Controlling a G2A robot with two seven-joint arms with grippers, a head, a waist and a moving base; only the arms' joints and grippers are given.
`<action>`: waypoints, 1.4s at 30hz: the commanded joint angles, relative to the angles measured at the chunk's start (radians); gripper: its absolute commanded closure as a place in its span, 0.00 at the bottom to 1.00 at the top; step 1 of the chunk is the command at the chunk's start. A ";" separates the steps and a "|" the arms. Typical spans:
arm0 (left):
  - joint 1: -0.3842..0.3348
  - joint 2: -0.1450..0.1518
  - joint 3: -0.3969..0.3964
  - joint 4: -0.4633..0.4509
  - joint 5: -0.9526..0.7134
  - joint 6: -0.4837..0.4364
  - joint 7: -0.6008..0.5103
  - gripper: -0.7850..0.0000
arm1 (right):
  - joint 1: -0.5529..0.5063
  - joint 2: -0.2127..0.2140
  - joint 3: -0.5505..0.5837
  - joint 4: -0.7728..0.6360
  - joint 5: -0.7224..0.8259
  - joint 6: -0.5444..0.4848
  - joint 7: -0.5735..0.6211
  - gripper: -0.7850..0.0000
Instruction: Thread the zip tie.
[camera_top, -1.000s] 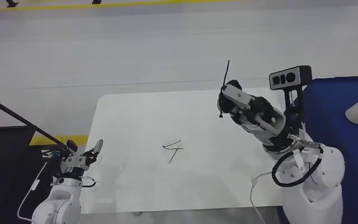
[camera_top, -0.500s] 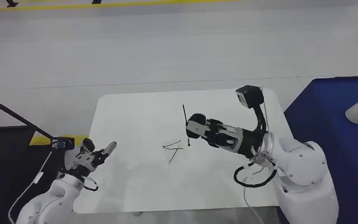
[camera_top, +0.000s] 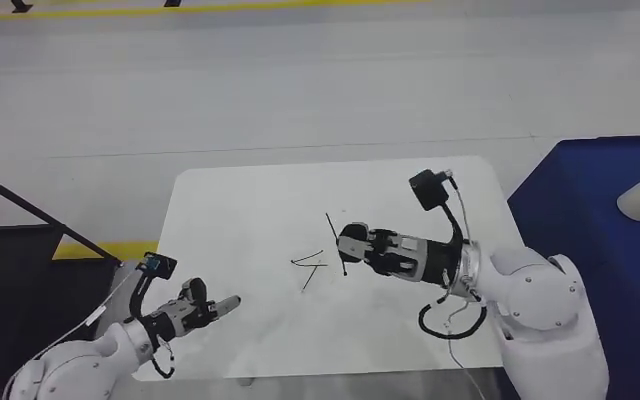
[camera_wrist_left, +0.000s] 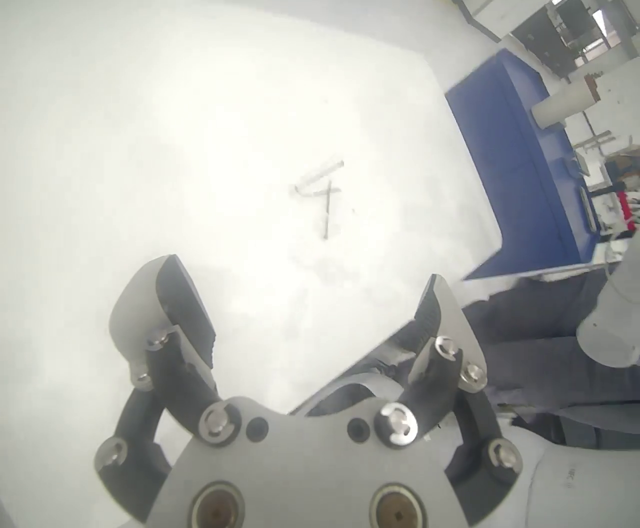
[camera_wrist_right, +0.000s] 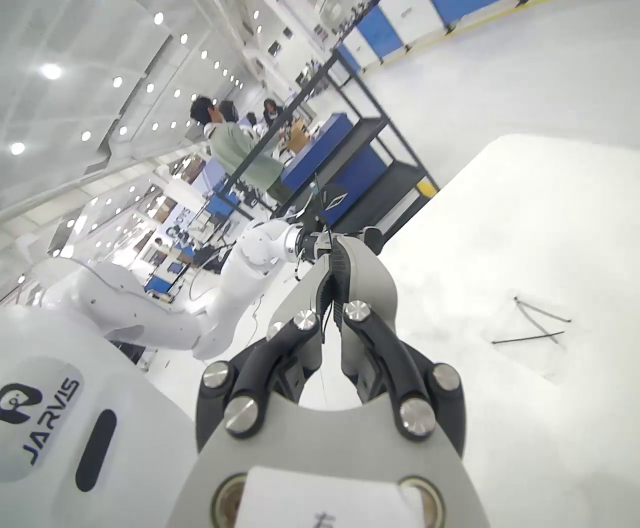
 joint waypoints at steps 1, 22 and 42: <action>-0.012 0.003 -0.011 -0.005 -0.339 0.008 -0.072 0.00 | -0.003 0.005 -0.028 0.011 -0.019 -0.007 0.052 1.00; -0.003 -0.007 0.067 -0.070 -0.460 -0.128 0.207 0.00 | 0.022 0.017 -0.166 0.038 -0.031 0.029 0.029 1.00; -0.033 -0.028 0.312 -0.096 -0.302 -0.212 0.474 0.09 | 0.037 0.029 -0.211 0.064 0.003 0.039 -0.006 1.00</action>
